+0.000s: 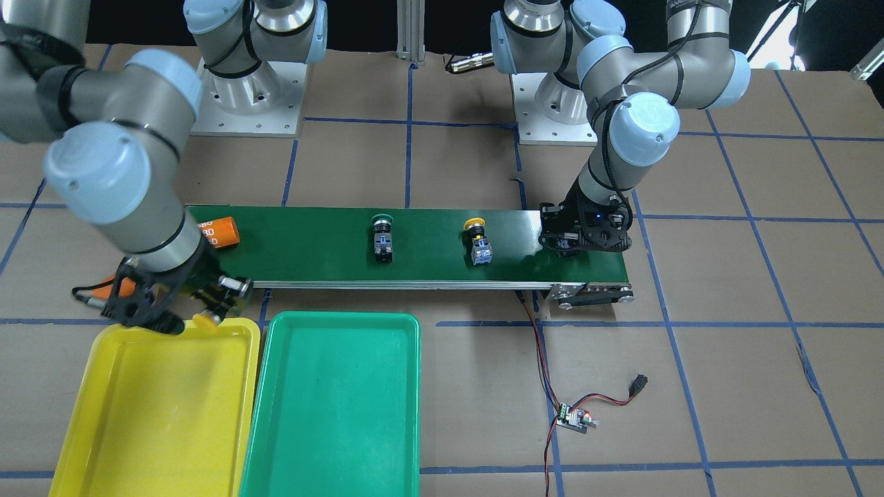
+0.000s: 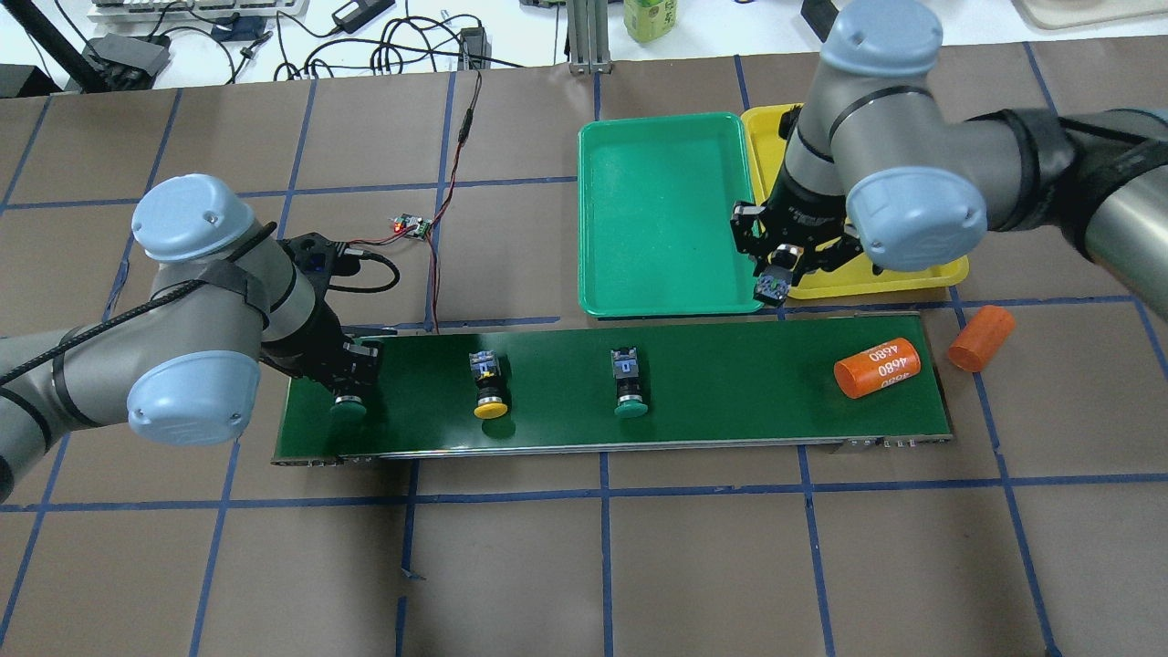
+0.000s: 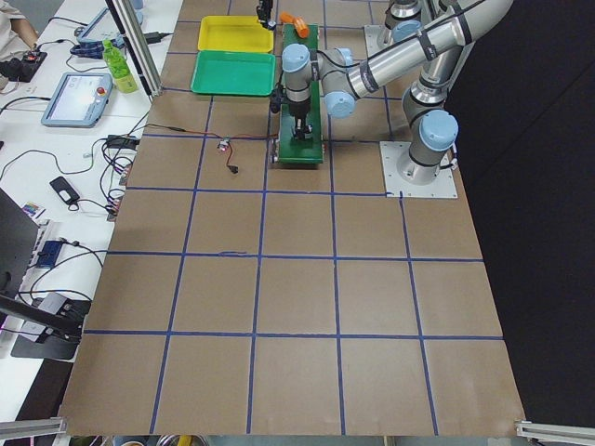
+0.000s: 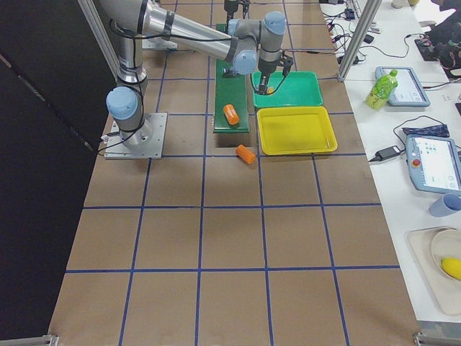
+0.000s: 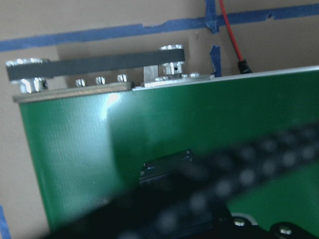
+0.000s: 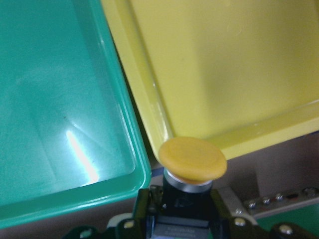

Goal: Sort buttons by color to trays
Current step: 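Lift button into yellow tray with right gripper while left sets button down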

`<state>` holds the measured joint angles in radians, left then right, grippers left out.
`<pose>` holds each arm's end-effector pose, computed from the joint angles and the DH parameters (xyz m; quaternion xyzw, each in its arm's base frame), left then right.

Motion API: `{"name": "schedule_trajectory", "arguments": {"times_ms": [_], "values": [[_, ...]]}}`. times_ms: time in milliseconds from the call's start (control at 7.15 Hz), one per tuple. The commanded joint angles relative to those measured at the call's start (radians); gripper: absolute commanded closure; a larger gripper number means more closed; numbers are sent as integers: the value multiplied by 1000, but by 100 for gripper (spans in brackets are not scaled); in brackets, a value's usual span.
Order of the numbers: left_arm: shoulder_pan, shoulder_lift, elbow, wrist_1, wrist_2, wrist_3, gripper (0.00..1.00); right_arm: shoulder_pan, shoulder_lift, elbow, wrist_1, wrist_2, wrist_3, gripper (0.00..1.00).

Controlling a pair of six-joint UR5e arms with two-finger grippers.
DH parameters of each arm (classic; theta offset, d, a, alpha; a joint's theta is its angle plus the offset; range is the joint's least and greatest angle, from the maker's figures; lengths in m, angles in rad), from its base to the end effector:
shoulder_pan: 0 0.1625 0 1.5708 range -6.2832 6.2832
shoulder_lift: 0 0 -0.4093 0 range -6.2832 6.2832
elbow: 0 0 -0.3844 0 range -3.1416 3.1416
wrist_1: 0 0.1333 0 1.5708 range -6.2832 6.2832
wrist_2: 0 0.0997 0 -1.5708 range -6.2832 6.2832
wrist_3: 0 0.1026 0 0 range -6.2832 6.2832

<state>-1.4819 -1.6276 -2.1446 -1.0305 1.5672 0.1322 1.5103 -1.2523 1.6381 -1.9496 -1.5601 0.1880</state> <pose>-0.0955 -0.4339 0.2333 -0.0215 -0.9987 -0.0447 0.0068 0.0989 -0.5904 0.3033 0.1239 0.9923 0.0038 0.0051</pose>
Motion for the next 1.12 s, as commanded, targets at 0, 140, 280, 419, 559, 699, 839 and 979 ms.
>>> {"name": "schedule_trajectory", "arguments": {"times_ms": [0, 140, 280, 419, 559, 699, 839, 979], "values": [[-24, 2, 52, 13, -3, -45, 0, -85, 100, -69, -2, -29, -158, 100], [-27, 20, 101, -5, 2, -45, 0, -114, 122, -70, -6, -29, -226, 100], [-32, 43, 192, -111, 4, -42, 0, -130, 129, -69, -5, -31, -287, 93], [-40, 40, 315, -263, 4, -43, 0, -130, 143, -70, -26, -29, -336, 68], [-53, 54, 430, -380, 5, -43, 0, -131, 178, -72, -75, -31, -381, 52], [-61, 80, 510, -469, 5, -43, 0, -131, 192, -73, -81, -29, -375, 24], [-58, 81, 573, -530, 11, -43, 0, -131, 188, -73, -75, -20, -380, 0], [-49, 60, 603, -531, 10, -43, 0, -131, 157, -73, -59, -23, -380, 0]]}}
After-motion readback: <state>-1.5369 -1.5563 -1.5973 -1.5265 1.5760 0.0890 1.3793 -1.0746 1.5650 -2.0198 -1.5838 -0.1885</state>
